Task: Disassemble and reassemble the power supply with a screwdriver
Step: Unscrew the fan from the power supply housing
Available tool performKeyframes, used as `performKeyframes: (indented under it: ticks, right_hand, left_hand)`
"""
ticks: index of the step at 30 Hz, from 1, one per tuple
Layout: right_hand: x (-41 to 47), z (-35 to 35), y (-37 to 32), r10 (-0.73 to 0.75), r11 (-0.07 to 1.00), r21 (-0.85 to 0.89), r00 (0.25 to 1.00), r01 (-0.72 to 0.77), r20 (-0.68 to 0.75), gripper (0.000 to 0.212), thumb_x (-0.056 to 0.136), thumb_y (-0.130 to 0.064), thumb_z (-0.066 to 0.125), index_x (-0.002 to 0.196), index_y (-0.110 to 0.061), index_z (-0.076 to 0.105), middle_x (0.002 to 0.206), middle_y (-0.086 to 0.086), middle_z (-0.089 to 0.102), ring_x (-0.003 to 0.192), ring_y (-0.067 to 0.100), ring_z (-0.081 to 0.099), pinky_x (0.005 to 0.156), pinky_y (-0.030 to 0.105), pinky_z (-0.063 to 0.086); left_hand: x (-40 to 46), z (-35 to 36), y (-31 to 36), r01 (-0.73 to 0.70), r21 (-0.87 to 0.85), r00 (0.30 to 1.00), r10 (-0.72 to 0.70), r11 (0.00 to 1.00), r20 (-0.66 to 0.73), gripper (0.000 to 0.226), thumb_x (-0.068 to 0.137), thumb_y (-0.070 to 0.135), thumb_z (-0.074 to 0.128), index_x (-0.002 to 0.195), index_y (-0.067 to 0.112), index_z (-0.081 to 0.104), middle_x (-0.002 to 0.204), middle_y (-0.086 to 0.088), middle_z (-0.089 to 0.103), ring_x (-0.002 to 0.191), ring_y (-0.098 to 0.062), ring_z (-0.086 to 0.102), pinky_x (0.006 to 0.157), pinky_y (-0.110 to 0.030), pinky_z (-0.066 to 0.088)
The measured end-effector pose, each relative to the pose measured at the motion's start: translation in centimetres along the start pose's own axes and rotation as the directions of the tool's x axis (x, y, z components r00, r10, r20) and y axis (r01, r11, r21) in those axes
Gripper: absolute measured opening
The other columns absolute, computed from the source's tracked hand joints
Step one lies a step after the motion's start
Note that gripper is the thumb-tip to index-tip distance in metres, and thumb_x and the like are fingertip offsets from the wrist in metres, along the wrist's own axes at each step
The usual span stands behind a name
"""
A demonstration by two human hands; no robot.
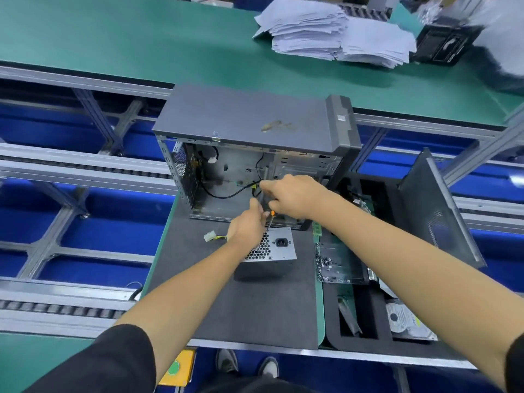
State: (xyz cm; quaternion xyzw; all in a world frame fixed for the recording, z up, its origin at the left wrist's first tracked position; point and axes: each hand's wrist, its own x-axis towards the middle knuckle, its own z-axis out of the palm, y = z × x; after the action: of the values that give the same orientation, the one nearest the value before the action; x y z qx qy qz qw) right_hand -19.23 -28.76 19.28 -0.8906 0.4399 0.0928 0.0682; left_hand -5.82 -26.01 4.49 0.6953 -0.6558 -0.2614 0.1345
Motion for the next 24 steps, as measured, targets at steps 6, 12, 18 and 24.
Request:
performKeyframes:
  ticks: [6, 12, 18, 24]
  right_hand:
    - [-1.8, 0.9, 0.3, -0.056, 0.992, -0.116, 0.992, 0.043, -0.109, 0.006, 0.090, -0.032, 0.049, 0.090, -0.029, 0.043, 0.059, -0.010, 0.039, 0.062, 0.024, 0.047, 0.057, 0.033, 0.031]
    - [-2.0, 1.1, 0.4, -0.115, 0.986, -0.140, 0.978, 0.091, -0.174, 0.004, 0.090, -0.030, 0.044, 0.093, -0.028, 0.046, 0.059, -0.008, 0.049, 0.057, 0.019, 0.052, 0.049, 0.029, 0.028]
    - [-2.2, 1.2, 0.0, -0.124, 0.988, -0.115, 0.970, 0.101, -0.208, 0.008, 0.085, -0.029, 0.047, 0.081, -0.030, 0.041, 0.058, -0.009, 0.050, 0.051, 0.010, 0.044, 0.047, 0.026, 0.025]
    - [-2.9, 2.4, -0.6, -0.116, 0.991, -0.086, 0.972, 0.101, -0.203, 0.005, 0.082, -0.029, 0.048, 0.082, -0.029, 0.043, 0.056, -0.008, 0.052, 0.051, 0.011, 0.048, 0.047, 0.026, 0.025]
  left_hand:
    - [-0.7, -1.9, -1.2, -0.044, -0.104, 0.991, 0.056, 0.994, 0.121, 0.026, 0.103, 0.051, 0.044, 0.097, 0.026, 0.048, 0.094, 0.006, 0.070, 0.078, -0.018, 0.063, 0.069, -0.037, 0.047]
    - [-4.5, -4.0, -8.4, 0.257, -0.075, 0.962, -0.263, 0.963, -0.075, 0.027, 0.103, 0.043, 0.050, 0.103, 0.019, 0.063, 0.100, 0.005, 0.070, 0.110, -0.020, 0.052, 0.096, -0.036, 0.036]
    - [-11.9, -3.1, -13.7, 0.329, -0.070, 0.933, -0.313, 0.942, 0.175, 0.024, 0.089, 0.009, 0.075, 0.108, 0.000, 0.062, 0.098, -0.011, 0.063, 0.093, -0.027, 0.060, 0.082, -0.026, 0.043]
    - [-14.6, -1.5, -14.9, 0.304, -0.027, 0.942, -0.297, 0.952, 0.156, 0.024, 0.085, -0.003, 0.074, 0.106, 0.001, 0.063, 0.107, -0.017, 0.055, 0.086, -0.022, 0.053, 0.078, -0.023, 0.044]
